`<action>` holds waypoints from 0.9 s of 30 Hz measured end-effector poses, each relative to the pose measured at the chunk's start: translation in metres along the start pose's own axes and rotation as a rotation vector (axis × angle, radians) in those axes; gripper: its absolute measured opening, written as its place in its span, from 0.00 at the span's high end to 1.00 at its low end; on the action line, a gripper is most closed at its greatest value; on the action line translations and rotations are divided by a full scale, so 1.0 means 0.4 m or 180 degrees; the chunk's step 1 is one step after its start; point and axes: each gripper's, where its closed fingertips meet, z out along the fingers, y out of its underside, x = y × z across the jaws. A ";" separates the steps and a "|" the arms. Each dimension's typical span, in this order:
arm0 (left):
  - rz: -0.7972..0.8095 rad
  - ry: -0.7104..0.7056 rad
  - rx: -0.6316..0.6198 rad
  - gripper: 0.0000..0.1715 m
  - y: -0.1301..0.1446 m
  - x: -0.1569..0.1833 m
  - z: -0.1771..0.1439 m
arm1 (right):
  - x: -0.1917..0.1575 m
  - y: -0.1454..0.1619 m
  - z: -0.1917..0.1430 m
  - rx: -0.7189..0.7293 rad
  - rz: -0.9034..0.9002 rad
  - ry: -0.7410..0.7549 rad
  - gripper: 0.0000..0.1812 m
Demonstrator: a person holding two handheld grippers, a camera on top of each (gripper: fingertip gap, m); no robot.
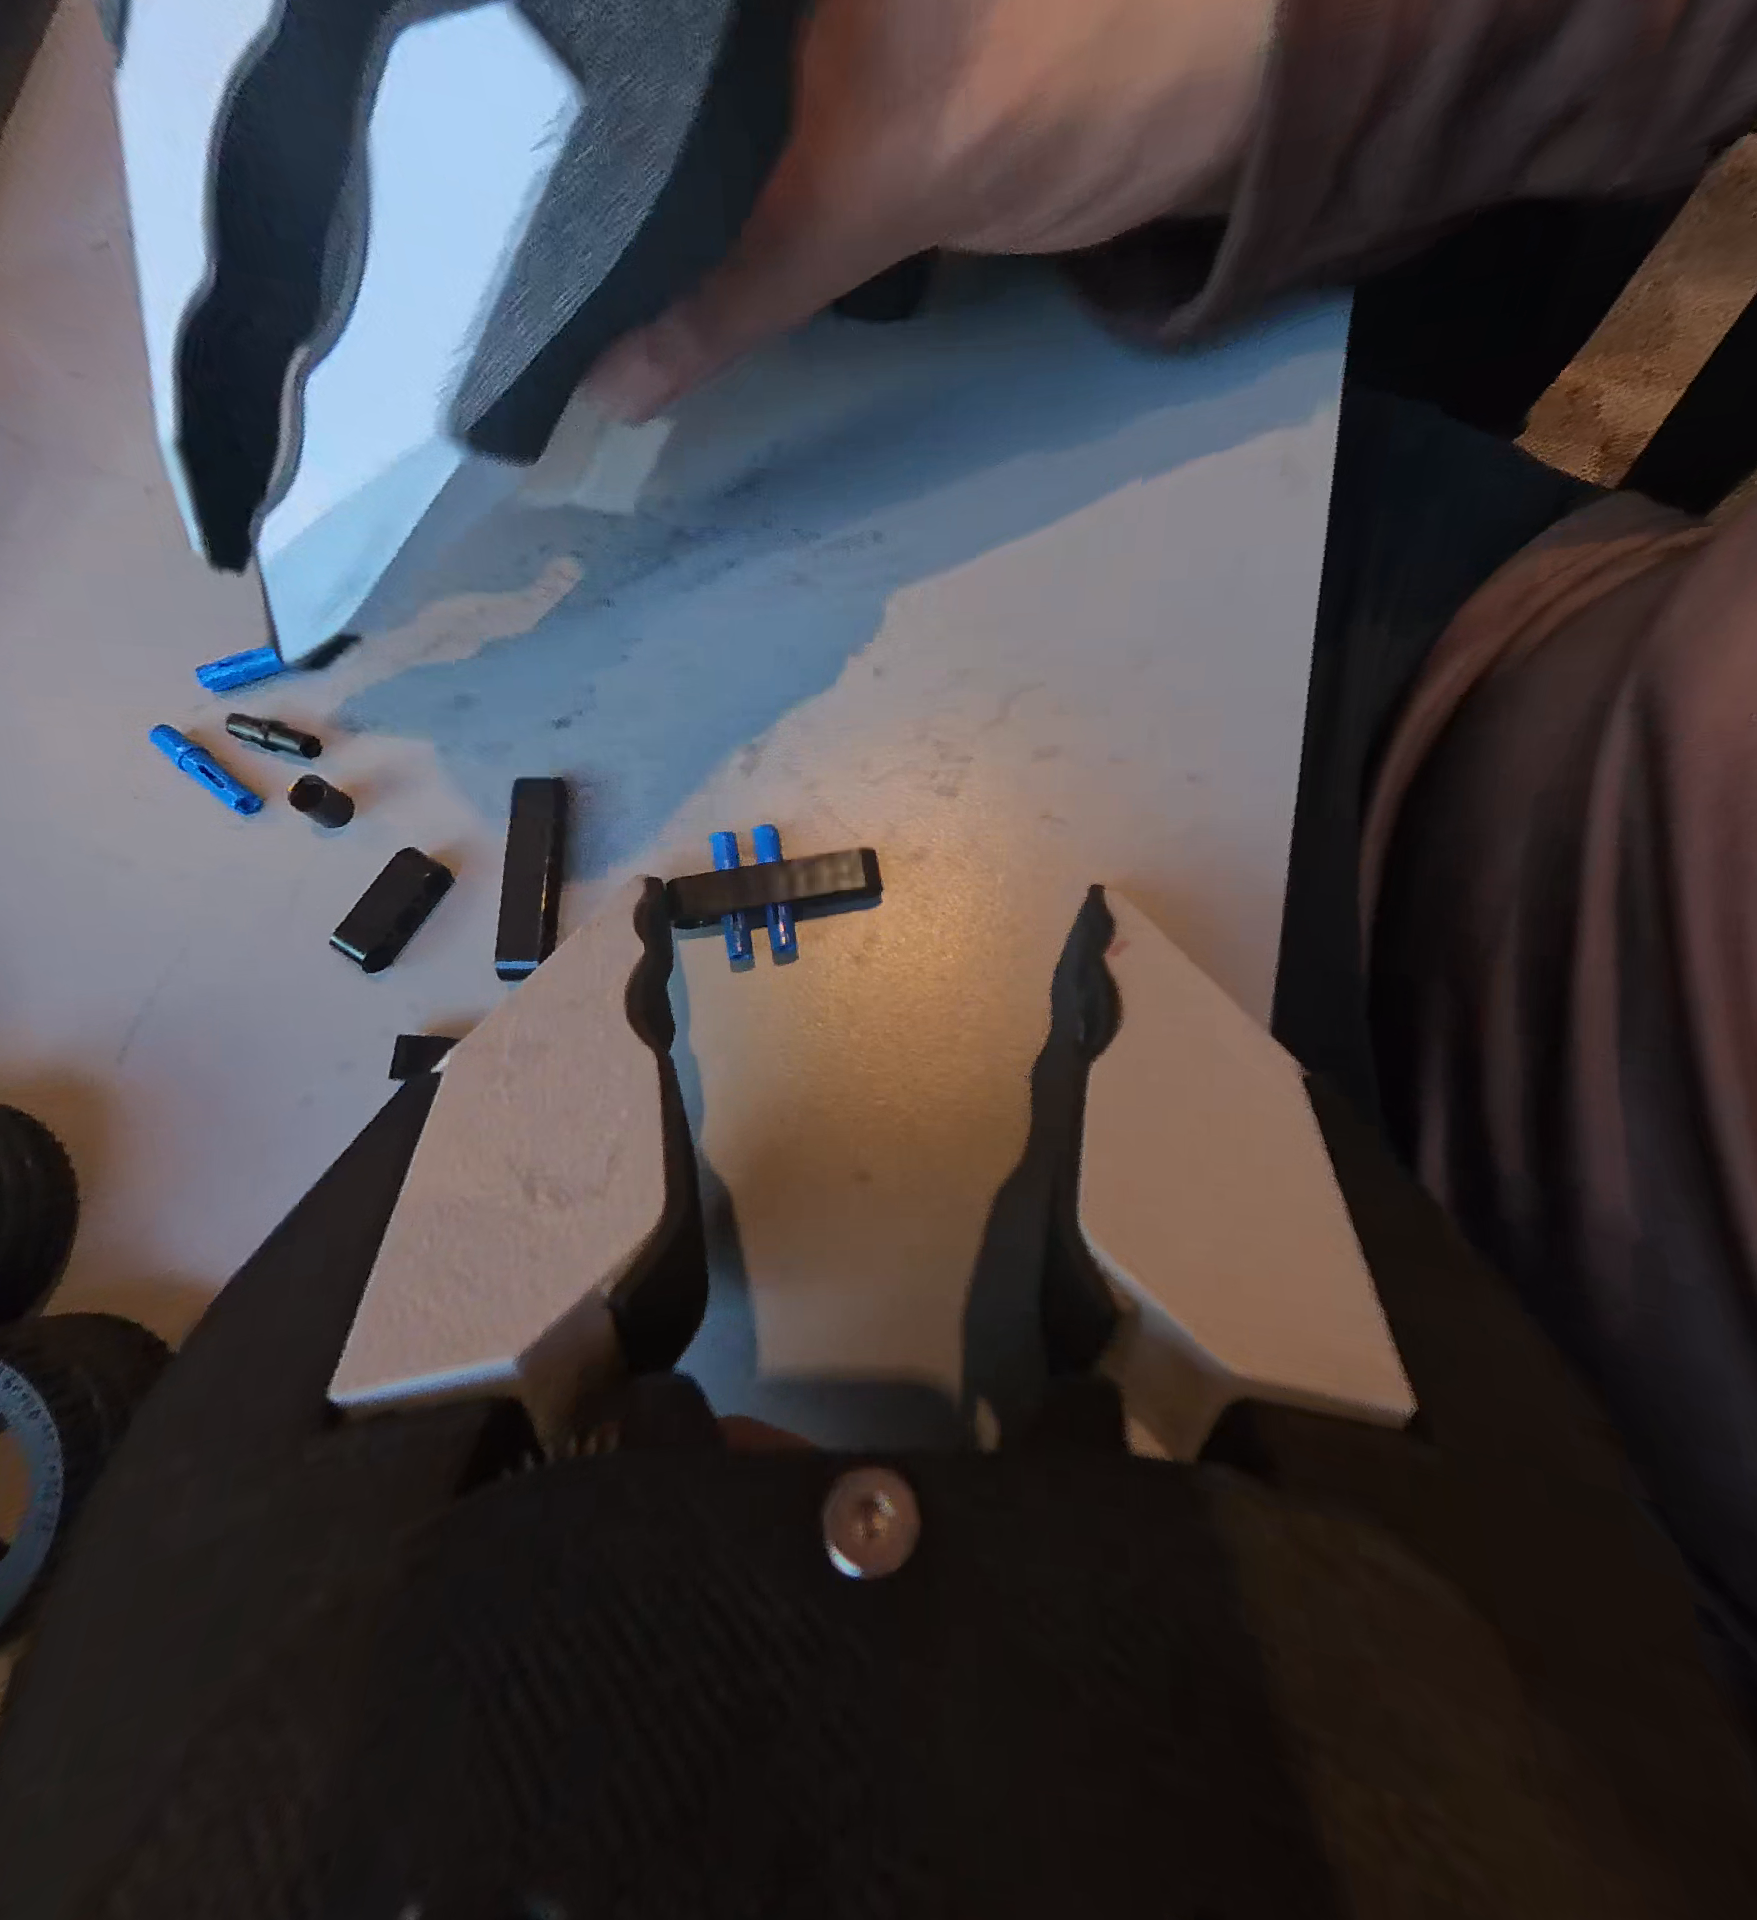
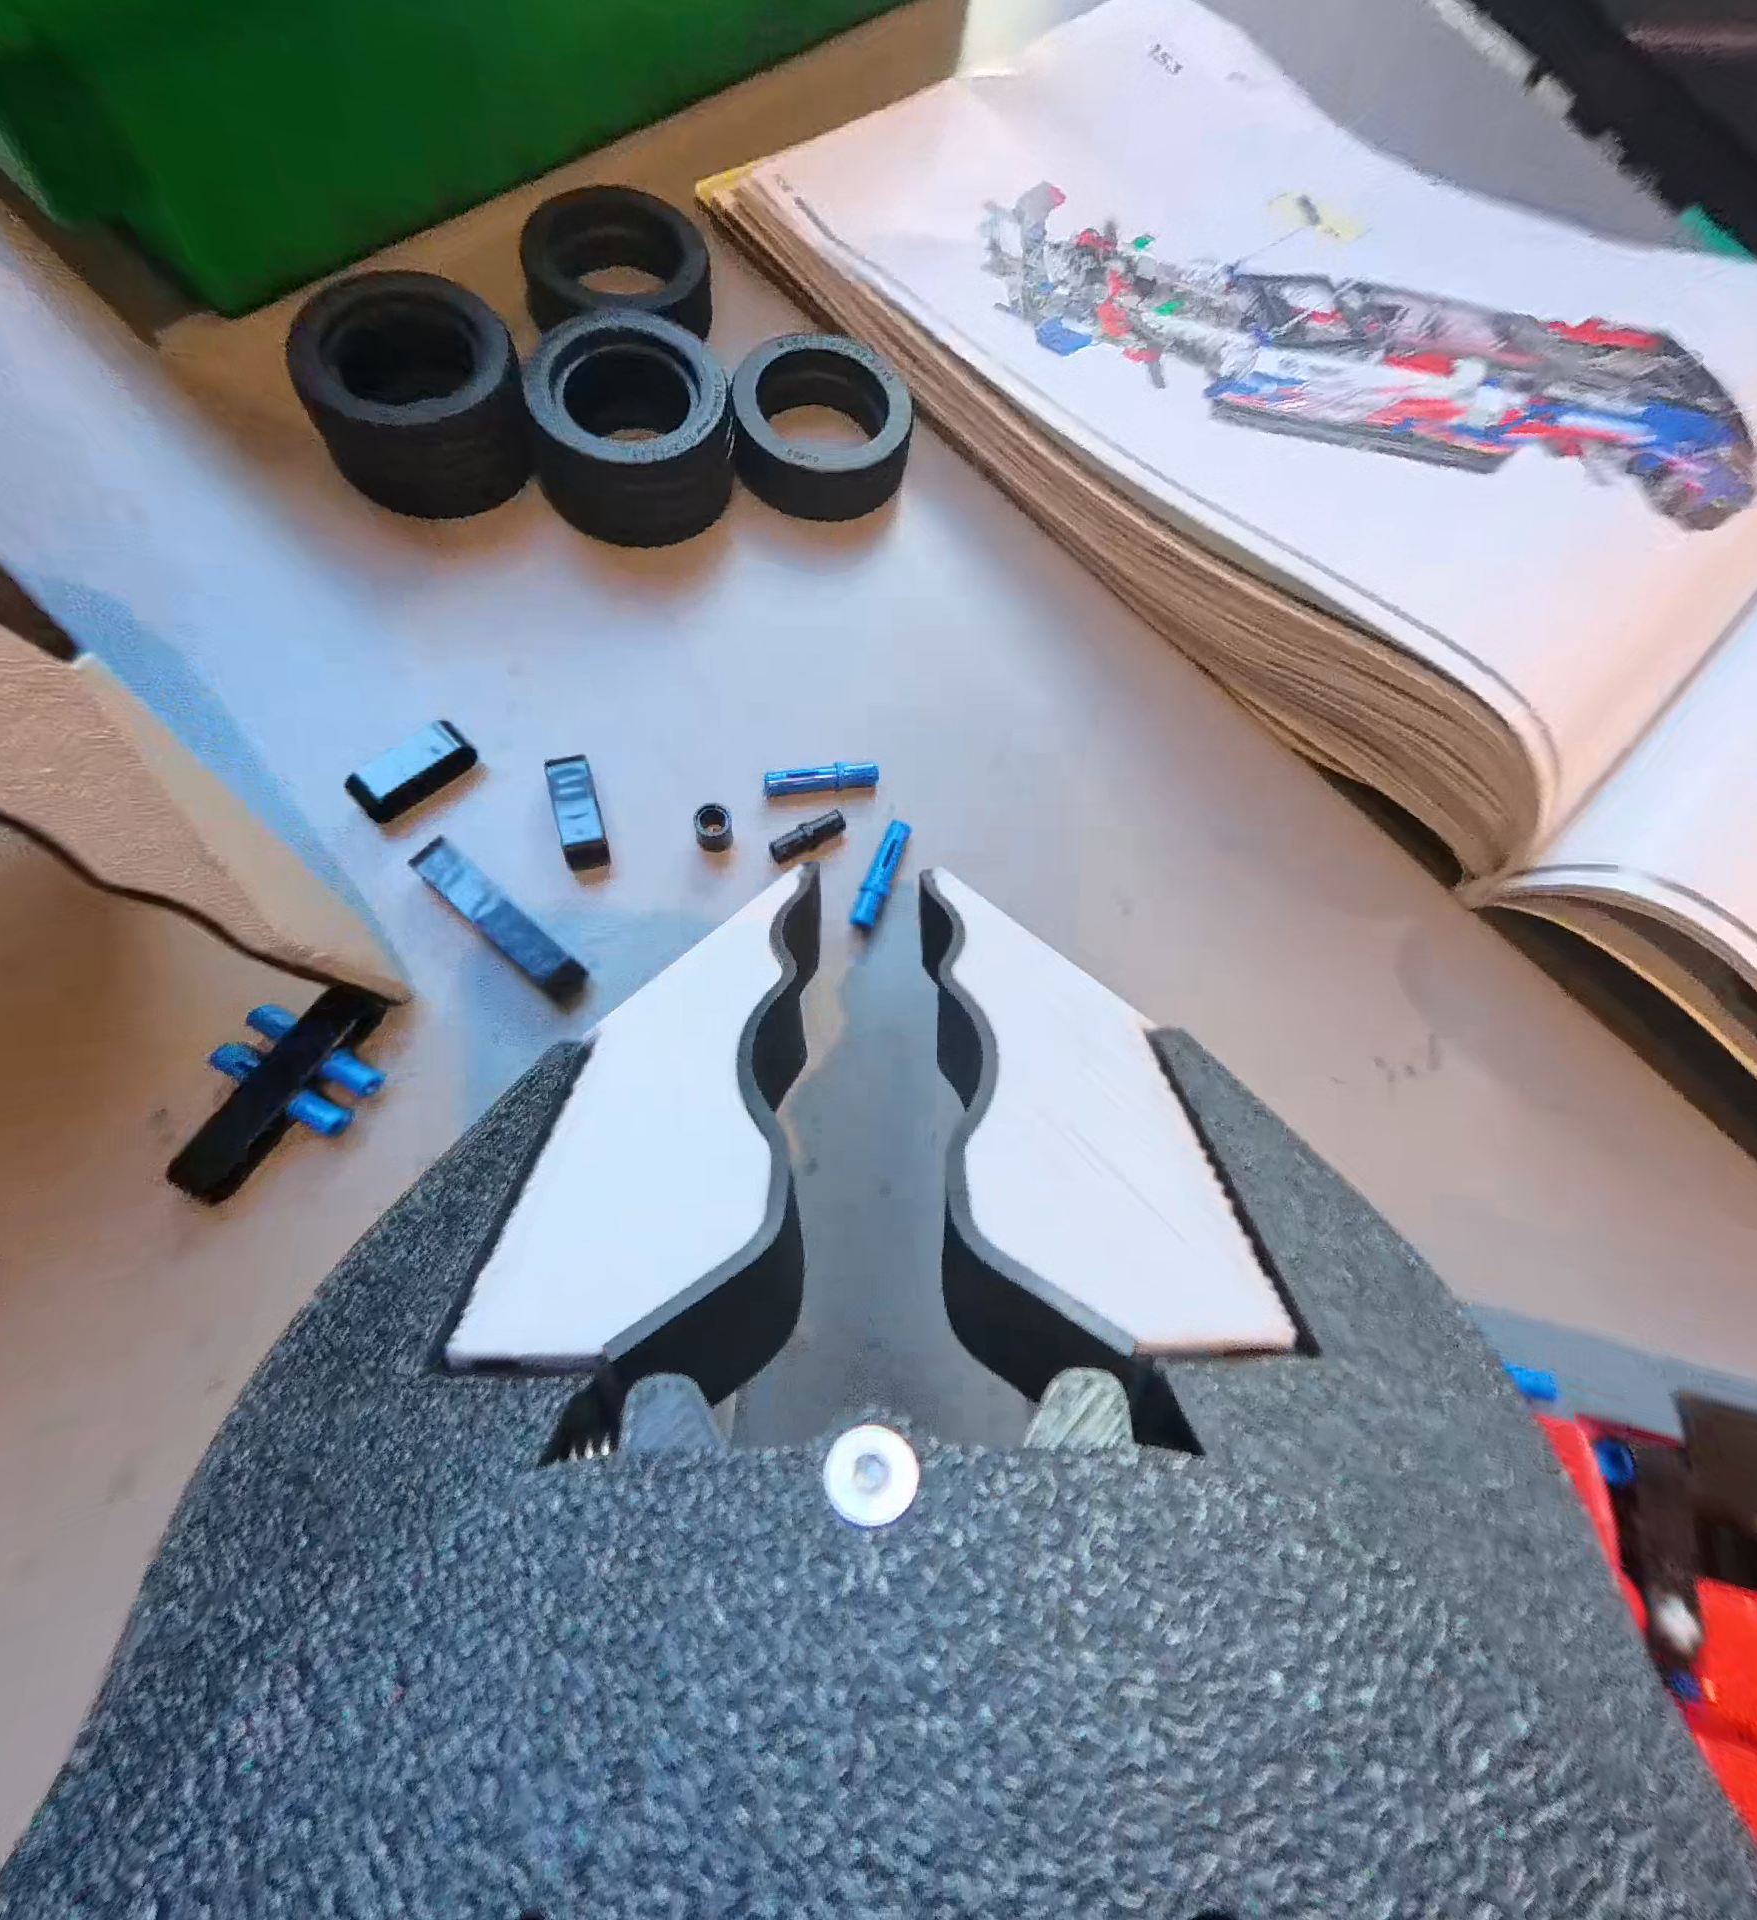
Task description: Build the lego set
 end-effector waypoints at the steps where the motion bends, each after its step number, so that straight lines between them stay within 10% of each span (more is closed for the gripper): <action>1: 0.0015 -0.0031 0.0009 0.54 -0.001 -0.002 0.000 | -0.002 0.007 0.013 -0.0107 0.0011 -0.0047 0.90; 12: 0.0156 -0.0238 0.0248 0.45 -0.022 -0.008 -0.021 | -0.061 0.007 -0.035 0.0061 0.0014 -0.0462 0.97; 21: 0.0637 -0.0957 0.1082 0.89 -0.103 -0.038 -0.098 | -0.153 0.073 -0.207 0.0510 -0.0240 -0.0960 0.97; 27: -0.0184 -0.0826 0.1084 0.87 -0.150 -0.054 -0.064 | -0.165 -0.019 -0.271 0.1299 -0.0914 -0.0492 0.97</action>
